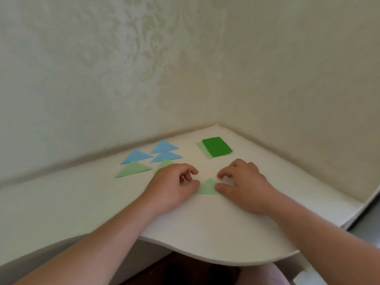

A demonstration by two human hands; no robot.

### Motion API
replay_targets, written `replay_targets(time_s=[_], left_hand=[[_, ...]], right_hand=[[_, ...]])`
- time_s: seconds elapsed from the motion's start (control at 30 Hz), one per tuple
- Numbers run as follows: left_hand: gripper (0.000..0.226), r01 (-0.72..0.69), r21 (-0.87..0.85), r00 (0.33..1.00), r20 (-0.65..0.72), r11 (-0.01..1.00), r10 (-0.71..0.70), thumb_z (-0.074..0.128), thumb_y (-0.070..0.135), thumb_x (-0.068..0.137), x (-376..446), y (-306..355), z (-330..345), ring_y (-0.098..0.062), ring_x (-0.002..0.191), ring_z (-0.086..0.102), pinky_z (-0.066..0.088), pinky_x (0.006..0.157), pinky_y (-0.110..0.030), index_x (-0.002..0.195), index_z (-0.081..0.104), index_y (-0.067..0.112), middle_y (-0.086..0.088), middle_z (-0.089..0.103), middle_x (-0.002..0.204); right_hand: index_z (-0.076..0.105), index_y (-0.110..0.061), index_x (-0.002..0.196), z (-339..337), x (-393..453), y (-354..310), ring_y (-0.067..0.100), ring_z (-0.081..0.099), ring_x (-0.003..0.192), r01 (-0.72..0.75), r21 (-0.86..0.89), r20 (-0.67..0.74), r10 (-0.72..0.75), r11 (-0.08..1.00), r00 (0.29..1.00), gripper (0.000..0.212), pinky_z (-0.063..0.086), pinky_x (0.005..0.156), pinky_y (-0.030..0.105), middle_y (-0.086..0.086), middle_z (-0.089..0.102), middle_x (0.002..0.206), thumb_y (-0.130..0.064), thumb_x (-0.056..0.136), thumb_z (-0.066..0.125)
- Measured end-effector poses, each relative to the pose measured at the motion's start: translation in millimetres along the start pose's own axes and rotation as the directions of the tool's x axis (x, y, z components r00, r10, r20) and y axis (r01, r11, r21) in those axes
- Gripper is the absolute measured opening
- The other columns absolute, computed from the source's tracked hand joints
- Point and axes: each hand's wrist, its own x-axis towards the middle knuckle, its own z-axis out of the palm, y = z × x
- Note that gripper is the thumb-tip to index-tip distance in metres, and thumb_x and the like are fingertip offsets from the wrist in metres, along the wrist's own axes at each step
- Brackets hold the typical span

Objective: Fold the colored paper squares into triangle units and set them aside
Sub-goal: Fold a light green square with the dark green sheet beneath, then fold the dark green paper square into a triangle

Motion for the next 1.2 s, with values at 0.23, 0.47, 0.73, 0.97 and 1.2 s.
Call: replay_targets(time_s=[0.23, 0.47, 0.73, 0.97, 1.2], left_hand=[[0.065, -0.019, 0.209, 0.974, 0.224, 0.978, -0.029, 0.071, 0.075, 0.075, 7.1, 7.8, -2.1, -0.013, 0.126, 0.039, 0.037, 0.112, -0.040, 0.133, 0.057, 0.050, 0.015, 0.046, 0.124], [0.040, 0.022, -0.068, 0.979, 0.202, 0.997, -0.008, 0.086, 0.049, 0.072, 2.5, 5.3, -1.0, -0.008, 0.087, 0.055, 0.052, 0.081, -0.033, 0.094, 0.053, 0.043, 0.019, 0.060, 0.094], [0.022, 0.141, -0.282, 0.985, 0.131, 0.949, -0.108, 0.074, 0.027, 0.094, -8.6, -31.8, -49.5, -0.010, 0.068, 0.059, 0.047, 0.069, -0.030, 0.106, 0.059, 0.037, 0.007, 0.078, 0.092], [0.026, 0.316, -0.132, 0.932, -0.141, 0.939, -0.334, 0.090, 0.031, 0.076, -19.0, -102.0, -104.3, -0.011, 0.072, 0.065, 0.049, 0.066, -0.028, 0.094, 0.072, 0.035, 0.009, 0.073, 0.087], [0.037, 0.427, 0.145, 0.900, -0.158, 0.892, -0.406, 0.093, 0.048, 0.068, -16.9, -115.6, -117.6, -0.012, 0.075, 0.061, 0.040, 0.059, -0.027, 0.093, 0.068, 0.035, 0.006, 0.065, 0.089]], right_hand=[[0.065, -0.047, 0.110, 1.9, 6.1, -13.6, 0.015, 0.045, 0.116, 0.019, 0.148, 0.018, -0.022, 0.989, 1.000, 0.025, 0.042, 0.106, 0.044, -0.018, 0.051, 0.110, -0.057, 0.087, 0.068], [0.071, -0.042, 0.094, 0.9, 5.6, -14.6, 0.002, 0.056, 0.086, 0.034, 0.306, 0.051, -0.052, 0.951, 0.997, 0.033, 0.048, 0.079, 0.028, -0.018, 0.062, 0.098, -0.067, 0.072, 0.075], [0.074, -0.032, 0.090, 18.6, 25.6, -46.7, -0.001, 0.060, 0.064, 0.038, 0.545, -0.022, -0.031, 0.838, 0.999, 0.012, 0.049, 0.060, 0.019, -0.013, 0.073, 0.082, -0.023, 0.084, 0.078], [0.069, -0.033, 0.089, 55.9, 66.9, -137.7, 0.008, 0.066, 0.079, 0.098, 0.487, -0.037, -0.092, 0.868, 0.995, 0.008, 0.055, 0.070, 0.026, -0.016, 0.069, 0.084, -0.029, 0.082, 0.071], [0.064, -0.037, 0.095, 74.4, 72.7, -161.9, 0.009, 0.063, 0.094, 0.094, 0.267, -0.026, -0.091, 0.959, 0.996, 0.016, 0.050, 0.096, 0.040, -0.018, 0.066, 0.092, -0.042, 0.081, 0.070]])
